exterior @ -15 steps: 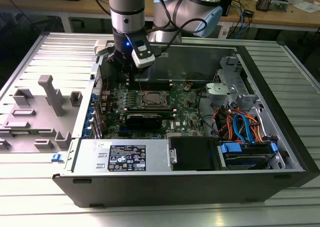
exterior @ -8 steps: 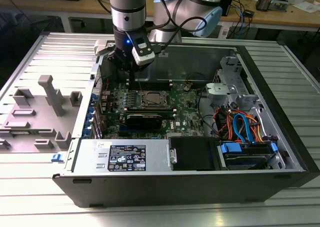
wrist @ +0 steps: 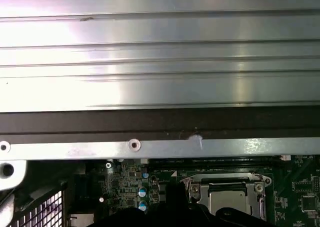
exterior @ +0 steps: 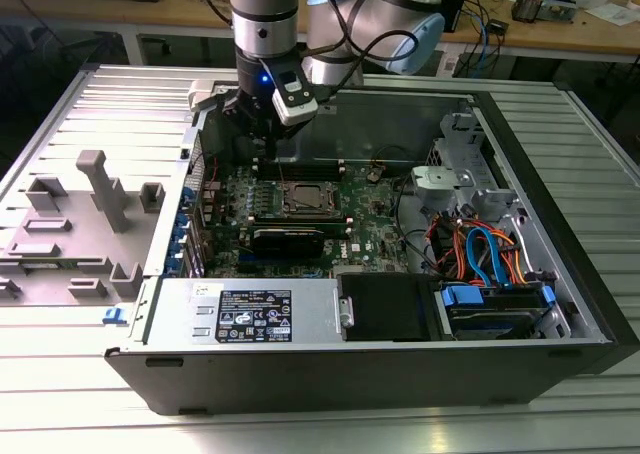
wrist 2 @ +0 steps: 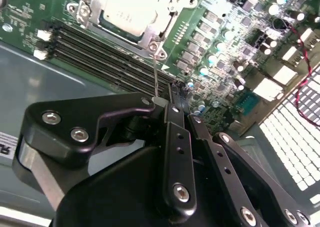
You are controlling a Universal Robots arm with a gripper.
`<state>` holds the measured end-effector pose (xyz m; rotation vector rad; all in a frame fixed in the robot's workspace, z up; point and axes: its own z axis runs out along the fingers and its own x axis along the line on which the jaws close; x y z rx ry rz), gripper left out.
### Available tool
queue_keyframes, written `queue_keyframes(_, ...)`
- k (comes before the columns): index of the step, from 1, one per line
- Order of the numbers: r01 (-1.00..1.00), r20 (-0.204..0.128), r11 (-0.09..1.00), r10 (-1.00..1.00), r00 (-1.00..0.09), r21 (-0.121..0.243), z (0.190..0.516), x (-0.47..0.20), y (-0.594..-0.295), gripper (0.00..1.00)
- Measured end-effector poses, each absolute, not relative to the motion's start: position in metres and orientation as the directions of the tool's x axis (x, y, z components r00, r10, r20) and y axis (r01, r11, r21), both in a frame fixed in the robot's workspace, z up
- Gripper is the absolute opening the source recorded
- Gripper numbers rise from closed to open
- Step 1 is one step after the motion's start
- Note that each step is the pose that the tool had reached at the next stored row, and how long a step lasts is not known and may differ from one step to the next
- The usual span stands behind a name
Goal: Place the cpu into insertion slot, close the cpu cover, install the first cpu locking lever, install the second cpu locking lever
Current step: 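Install the first cpu locking lever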
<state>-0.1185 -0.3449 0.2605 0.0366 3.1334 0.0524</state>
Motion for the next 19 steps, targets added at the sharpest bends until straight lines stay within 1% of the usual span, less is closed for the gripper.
queue_keyframes(11, 0.023, -0.007, 0.999, 0.023, -1.000, 0.034, 0.260, -0.097, -0.345, 0.11)
queue_keyframes(19, 0.023, -0.007, 0.999, 0.023, -1.000, 0.034, 0.259, -0.094, -0.345, 0.11)
